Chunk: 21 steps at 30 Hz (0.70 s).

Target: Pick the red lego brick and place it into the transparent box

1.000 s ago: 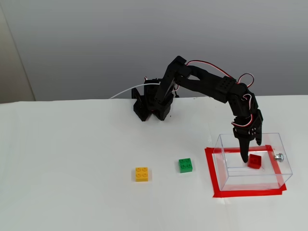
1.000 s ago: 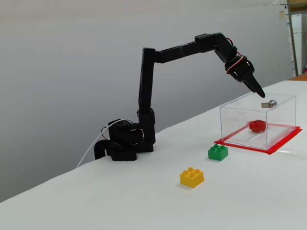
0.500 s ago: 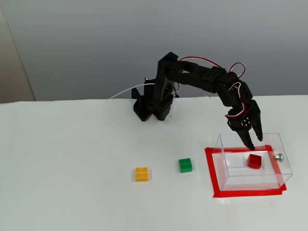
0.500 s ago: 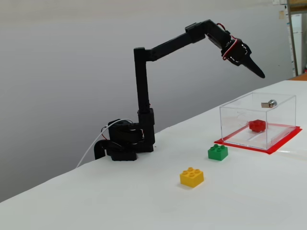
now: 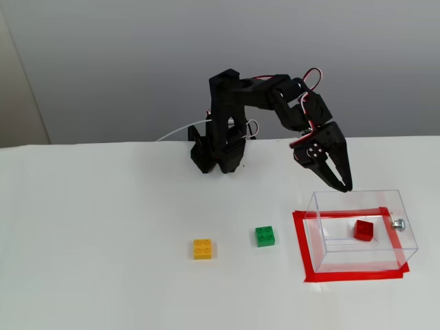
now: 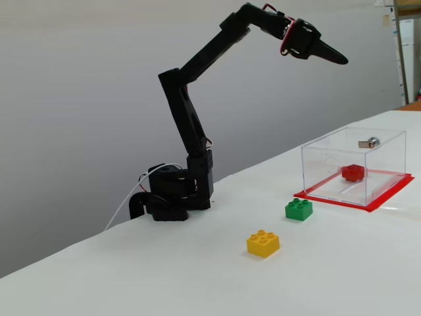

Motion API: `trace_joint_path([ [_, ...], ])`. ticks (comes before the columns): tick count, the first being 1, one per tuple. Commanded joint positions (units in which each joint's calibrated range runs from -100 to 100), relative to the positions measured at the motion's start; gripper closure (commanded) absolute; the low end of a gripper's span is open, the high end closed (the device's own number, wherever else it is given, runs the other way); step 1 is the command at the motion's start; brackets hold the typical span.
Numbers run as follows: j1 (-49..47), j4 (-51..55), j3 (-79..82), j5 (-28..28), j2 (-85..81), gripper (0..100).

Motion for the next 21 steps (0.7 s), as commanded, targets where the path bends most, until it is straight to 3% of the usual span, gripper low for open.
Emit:
trace_joint_path([
  [1,5.41,1.29,-1.46,-0.15,-5.91,99],
  [12,24.27,1.29,1.61,0.16,-16.09,99],
  [21,35.65,1.29,19.61,0.21,-32.47,99],
])
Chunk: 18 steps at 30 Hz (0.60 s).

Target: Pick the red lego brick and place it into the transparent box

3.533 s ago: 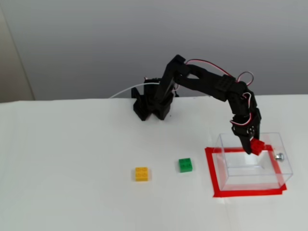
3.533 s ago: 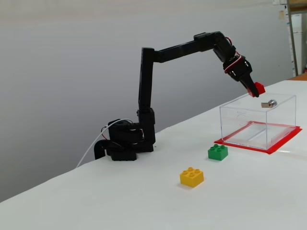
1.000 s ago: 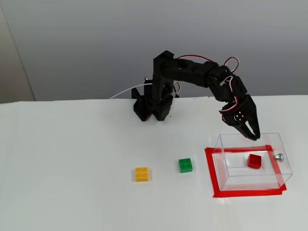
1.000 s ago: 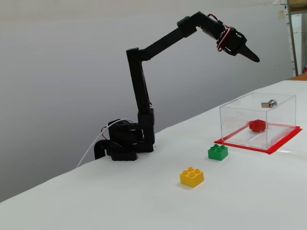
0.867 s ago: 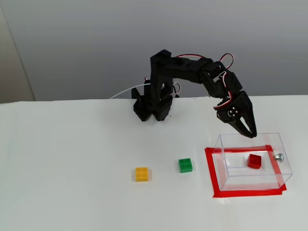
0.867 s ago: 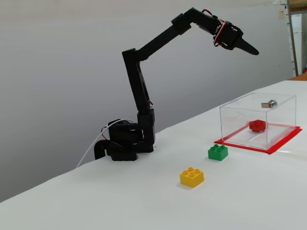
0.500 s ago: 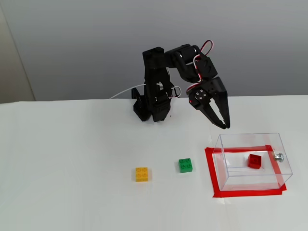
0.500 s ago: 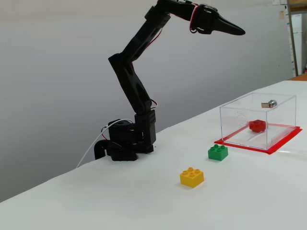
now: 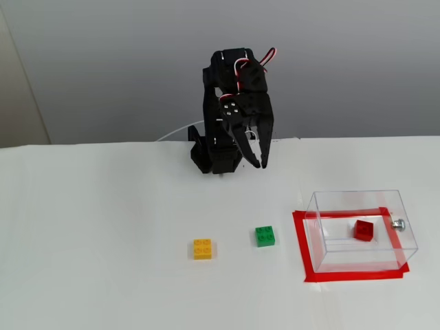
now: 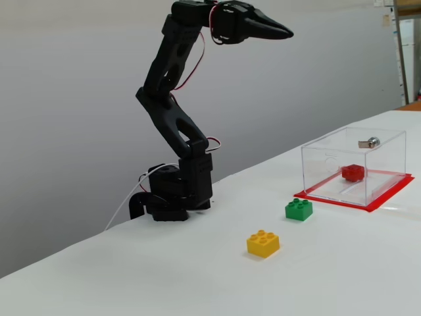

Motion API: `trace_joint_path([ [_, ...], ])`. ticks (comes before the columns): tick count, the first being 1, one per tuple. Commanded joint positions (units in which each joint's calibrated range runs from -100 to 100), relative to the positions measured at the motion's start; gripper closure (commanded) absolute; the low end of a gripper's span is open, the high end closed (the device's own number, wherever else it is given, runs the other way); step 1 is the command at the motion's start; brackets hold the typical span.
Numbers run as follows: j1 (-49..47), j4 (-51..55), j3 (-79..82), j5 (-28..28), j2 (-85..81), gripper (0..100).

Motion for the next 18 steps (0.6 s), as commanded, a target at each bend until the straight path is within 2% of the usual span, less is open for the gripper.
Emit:
trace_joint_path([
  [1,2.53,0.17,8.38,0.26,-8.37,99],
  [8,6.81,0.09,29.36,0.31,-23.99,99],
  [18,7.85,-0.70,53.86,0.26,-38.50,99],
])
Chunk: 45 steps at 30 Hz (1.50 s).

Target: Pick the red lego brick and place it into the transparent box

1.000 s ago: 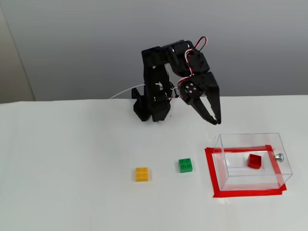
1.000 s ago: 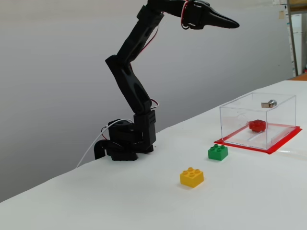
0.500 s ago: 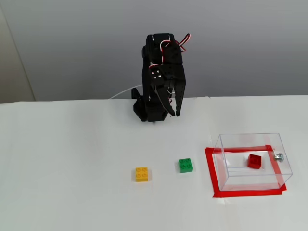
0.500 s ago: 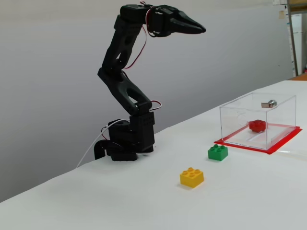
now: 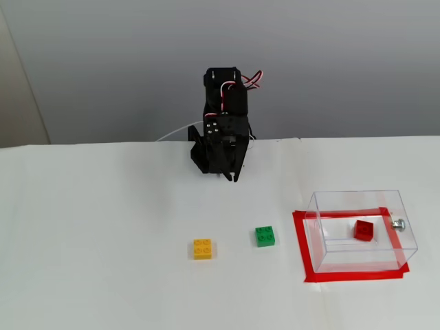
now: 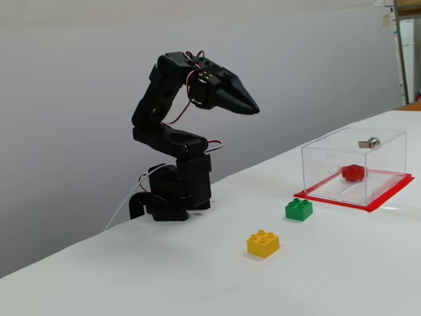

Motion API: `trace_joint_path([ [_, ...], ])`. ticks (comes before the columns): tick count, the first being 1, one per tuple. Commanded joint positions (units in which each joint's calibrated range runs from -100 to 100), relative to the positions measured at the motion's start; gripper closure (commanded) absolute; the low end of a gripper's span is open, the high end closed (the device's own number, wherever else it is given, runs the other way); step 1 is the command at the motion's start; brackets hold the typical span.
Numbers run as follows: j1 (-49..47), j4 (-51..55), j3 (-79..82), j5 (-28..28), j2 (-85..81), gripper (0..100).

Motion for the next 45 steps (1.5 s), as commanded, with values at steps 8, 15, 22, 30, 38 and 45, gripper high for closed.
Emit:
trace_joint_path([
  [8,-0.61,-6.88,20.18,0.16,-10.28,99],
  [15,-0.68,-10.53,36.99,0.48,-21.31,99],
  [22,-0.83,-10.53,44.14,2.20,-21.48,99],
  [30,-3.56,-9.57,47.75,2.36,-21.48,99],
  [38,-4.90,-4.27,49.56,2.20,-21.48,99],
  [45,-3.19,5.48,47.84,0.06,-21.48,99],
])
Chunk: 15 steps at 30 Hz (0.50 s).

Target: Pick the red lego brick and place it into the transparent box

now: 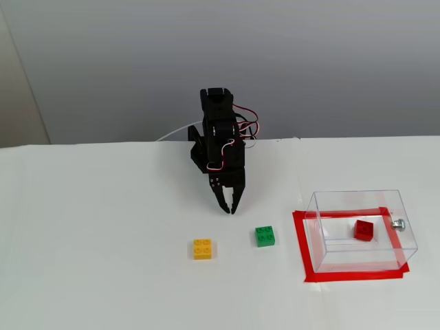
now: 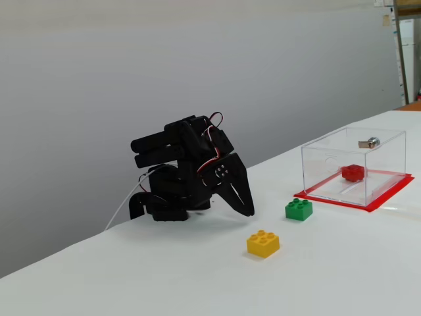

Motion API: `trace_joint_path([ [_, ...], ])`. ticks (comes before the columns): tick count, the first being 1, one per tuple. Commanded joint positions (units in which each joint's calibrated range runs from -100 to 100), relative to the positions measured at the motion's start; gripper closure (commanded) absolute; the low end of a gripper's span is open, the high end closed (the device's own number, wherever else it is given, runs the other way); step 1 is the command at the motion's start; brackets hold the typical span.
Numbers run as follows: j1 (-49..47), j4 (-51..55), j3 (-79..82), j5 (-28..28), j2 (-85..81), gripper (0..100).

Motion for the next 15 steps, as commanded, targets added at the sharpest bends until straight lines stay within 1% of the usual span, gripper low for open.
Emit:
trace_joint_path([
  [1,2.25,2.15,-1.32,-1.07,-0.59,99],
  [15,3.14,3.02,-1.50,-1.18,-0.51,98],
])
